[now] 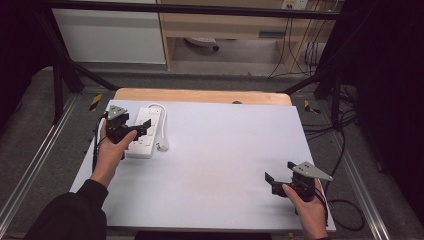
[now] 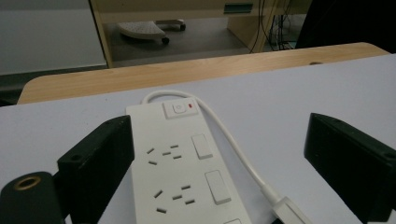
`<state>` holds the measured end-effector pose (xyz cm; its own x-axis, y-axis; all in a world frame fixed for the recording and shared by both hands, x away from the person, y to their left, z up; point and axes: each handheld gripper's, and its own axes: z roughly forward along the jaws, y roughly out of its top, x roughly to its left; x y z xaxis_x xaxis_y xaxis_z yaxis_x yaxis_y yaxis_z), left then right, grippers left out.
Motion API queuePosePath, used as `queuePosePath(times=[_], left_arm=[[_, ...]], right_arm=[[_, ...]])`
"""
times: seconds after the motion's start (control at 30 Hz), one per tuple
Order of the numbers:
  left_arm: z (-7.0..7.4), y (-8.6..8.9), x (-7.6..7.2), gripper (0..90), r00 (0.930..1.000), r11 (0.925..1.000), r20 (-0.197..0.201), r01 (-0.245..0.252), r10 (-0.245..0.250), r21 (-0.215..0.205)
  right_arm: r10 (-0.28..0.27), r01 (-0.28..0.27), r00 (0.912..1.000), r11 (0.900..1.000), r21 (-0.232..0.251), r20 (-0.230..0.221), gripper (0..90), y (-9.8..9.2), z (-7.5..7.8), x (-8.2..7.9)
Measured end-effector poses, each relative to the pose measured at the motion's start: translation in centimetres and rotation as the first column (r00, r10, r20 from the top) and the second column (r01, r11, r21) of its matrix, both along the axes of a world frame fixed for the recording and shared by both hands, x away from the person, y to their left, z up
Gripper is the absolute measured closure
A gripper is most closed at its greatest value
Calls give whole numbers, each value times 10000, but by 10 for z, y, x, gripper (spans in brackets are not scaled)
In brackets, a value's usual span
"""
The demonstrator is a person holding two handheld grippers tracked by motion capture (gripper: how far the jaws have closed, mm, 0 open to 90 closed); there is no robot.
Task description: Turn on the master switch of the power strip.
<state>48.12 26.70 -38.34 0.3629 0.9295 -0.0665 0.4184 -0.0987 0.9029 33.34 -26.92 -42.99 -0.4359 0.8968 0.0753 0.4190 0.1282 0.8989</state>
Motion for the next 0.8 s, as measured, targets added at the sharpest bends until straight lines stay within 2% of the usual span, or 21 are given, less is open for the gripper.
queuePosePath(times=[0.2, 0.4, 0.8], left_arm=[[2, 0, 11, 94, 9999, 9995, -64, -159, 160, 277], [7, -3, 21, 97, 9996, 9993, 121, -239, 236, 304], [9, -5, 38, 101, 9994, 9977, 77, -349, 345, 586]], right_arm=[[69, -69, 10000, 10000, 28, -6, 47, 1, 1, 0], [47, -48, 10000, 10000, 60, 24, 44, 3, 1, -1], [56, -55, 9999, 10000, -54, 104, 41, 3, 3, -1]])
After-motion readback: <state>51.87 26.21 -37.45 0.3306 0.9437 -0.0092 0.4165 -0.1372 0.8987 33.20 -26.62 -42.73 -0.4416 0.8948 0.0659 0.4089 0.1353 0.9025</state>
